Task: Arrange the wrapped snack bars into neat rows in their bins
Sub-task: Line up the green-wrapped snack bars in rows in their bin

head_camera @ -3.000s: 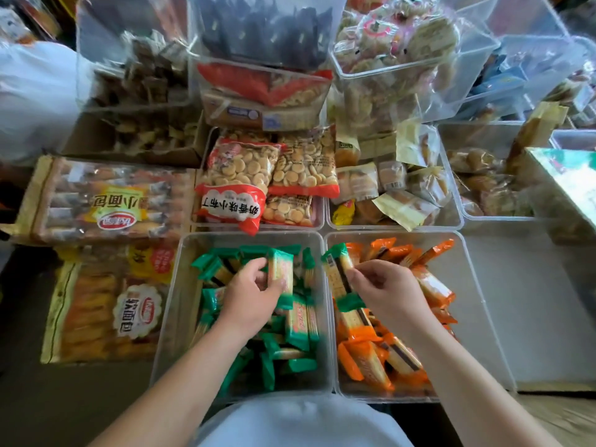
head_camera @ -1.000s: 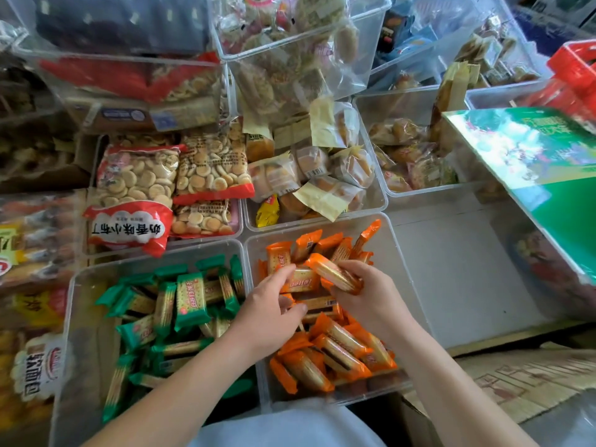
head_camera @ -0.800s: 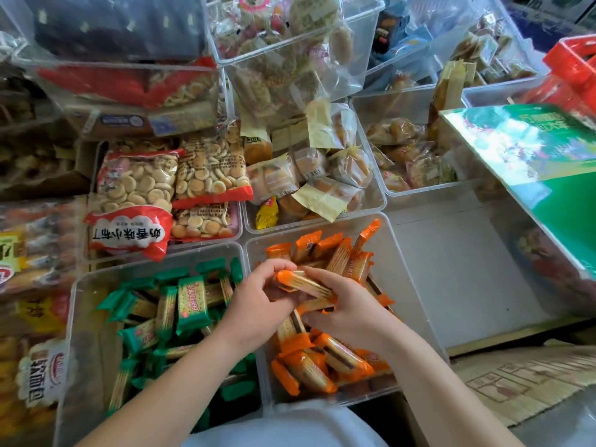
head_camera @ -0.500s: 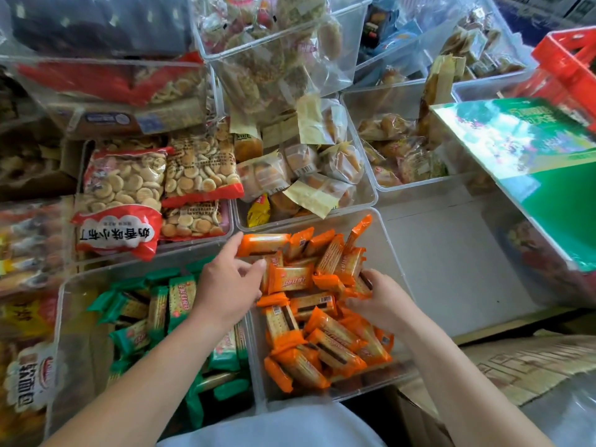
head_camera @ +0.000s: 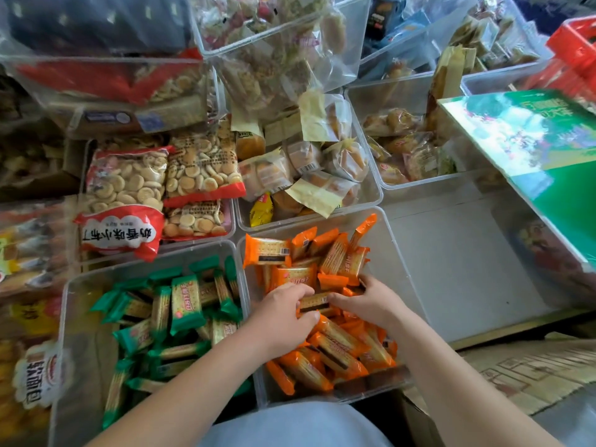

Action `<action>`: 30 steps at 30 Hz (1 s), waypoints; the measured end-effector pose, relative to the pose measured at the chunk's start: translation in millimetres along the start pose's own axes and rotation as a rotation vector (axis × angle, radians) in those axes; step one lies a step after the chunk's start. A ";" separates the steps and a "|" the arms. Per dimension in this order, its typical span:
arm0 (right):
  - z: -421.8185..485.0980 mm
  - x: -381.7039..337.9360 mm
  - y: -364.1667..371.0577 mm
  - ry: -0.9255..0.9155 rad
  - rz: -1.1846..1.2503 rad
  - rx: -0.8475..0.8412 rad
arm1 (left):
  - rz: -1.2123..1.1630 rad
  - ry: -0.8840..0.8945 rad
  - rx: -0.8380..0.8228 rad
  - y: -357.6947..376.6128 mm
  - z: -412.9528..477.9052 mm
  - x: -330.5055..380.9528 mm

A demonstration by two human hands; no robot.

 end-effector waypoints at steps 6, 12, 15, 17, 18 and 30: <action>-19.0 -3.7 -5.2 -0.108 0.363 -0.087 | 0.007 0.032 -0.155 10.9 25.1 18.6; -54.6 -10.8 -2.9 -0.191 0.536 -0.104 | -0.071 0.084 -0.152 11.4 27.2 11.7; -73.7 -15.1 11.5 -0.291 0.474 -0.095 | -0.058 0.096 -0.092 9.2 20.0 1.4; -84.7 -26.9 21.5 -0.405 0.319 -0.090 | -0.044 0.098 -0.024 5.5 16.1 -3.7; -87.9 -33.3 26.0 -0.454 0.218 -0.079 | -0.035 0.088 0.010 3.4 14.8 -6.5; -78.1 -8.6 -11.8 -0.348 0.354 0.143 | 0.002 -0.050 0.104 -16.9 -0.9 -9.8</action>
Point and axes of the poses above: each hand's wrist, its own z-axis towards the middle knuckle, its own y-axis out of the palm, x = y × z, the point moved 4 cm from there along z, towards the middle knuckle, and after that the axes turned 13 degrees about -x, right-handed, at the moved point
